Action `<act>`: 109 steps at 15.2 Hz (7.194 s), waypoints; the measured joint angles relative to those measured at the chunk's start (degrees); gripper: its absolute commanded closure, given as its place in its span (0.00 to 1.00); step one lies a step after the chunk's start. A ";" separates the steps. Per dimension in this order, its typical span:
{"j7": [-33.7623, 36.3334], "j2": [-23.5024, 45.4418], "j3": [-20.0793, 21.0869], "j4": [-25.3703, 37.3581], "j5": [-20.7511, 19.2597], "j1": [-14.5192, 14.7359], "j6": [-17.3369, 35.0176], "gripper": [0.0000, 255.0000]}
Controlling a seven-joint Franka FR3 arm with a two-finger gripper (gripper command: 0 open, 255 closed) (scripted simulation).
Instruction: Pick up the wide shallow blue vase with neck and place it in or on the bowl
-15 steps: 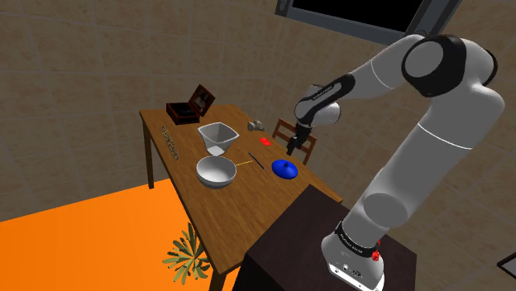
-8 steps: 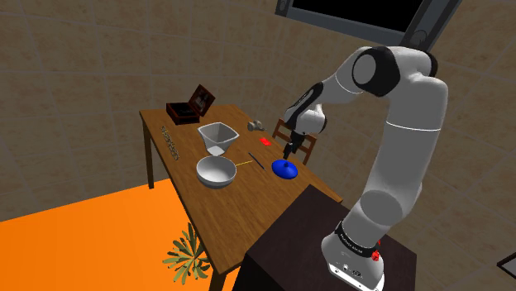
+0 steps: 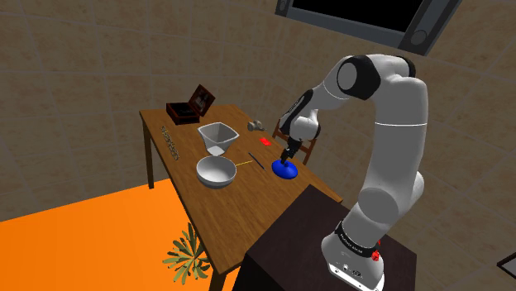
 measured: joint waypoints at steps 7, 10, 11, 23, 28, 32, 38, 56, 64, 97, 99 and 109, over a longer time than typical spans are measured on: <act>-0.68 1.51 0.99 0.60 1.03 -0.69 0.91 0.00; -0.68 1.51 0.99 0.60 1.03 -0.69 0.91 1.00; -0.68 1.49 1.00 0.60 1.03 -0.68 0.90 1.00; 1.01 -1.48 -1.08 -0.21 -1.21 0.89 -1.23 1.00; 3.41 -5.19 -3.57 -0.85 -4.36 2.79 -4.10 1.00; 5.32 -8.11 -5.37 -1.10 -7.03 4.06 -6.52 1.00; 8.28 -12.55 -7.63 -1.28 -11.17 5.64 -10.23 1.00; 23.51 -21.61 -6.27 -0.48 -20.05 12.49 -18.28 1.00; 35.19 -20.84 -1.39 2.75 -20.91 18.52 -20.40 1.00; 53.81 -1.93 8.30 19.09 -17.86 28.79 -17.91 1.00; 53.57 -0.57 8.54 19.15 -17.47 28.62 -16.63 1.00; 53.40 0.59 8.79 18.86 -17.12 28.53 -15.16 0.00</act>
